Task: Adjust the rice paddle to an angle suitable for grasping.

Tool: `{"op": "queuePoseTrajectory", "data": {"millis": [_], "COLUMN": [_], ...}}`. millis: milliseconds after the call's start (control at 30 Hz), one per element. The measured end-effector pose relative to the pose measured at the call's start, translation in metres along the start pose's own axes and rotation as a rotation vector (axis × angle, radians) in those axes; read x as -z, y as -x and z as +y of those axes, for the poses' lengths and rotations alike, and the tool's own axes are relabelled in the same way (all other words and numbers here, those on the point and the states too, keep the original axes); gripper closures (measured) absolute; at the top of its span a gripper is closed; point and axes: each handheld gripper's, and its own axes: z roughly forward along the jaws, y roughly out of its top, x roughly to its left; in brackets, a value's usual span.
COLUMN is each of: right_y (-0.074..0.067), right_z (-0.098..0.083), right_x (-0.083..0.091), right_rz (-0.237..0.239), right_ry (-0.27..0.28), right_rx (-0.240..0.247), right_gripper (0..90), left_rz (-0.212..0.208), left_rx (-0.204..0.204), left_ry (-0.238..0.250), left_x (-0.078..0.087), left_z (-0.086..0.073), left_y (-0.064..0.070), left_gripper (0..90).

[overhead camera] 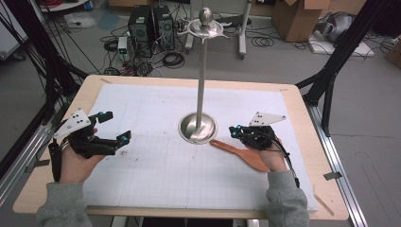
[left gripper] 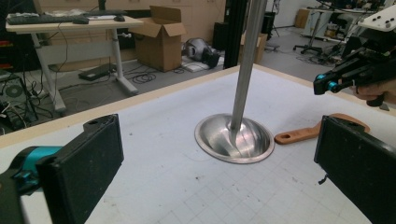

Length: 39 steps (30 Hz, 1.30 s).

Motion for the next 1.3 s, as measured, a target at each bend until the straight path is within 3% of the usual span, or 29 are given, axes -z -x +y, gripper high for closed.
{"op": "queuePoseTrajectory", "data": {"millis": [600, 1300], "right_y": [-0.005, -0.007], "right_z": [-0.01, -0.02], "right_x": [-0.031, -0.05], "right_rz": [0.1, 0.159], "right_ry": [-0.091, -0.181], "right_rx": [0.029, 0.027], "right_gripper": [89.1, 89.1], "left_rz": [0.002, 0.001], "left_rx": [-0.001, -0.001], "left_ry": [0.002, -0.01], "left_x": [0.001, -0.001], "left_z": [-0.001, -0.002], "left_y": [0.0, 0.0], "left_gripper": [1.8, 1.8]}}
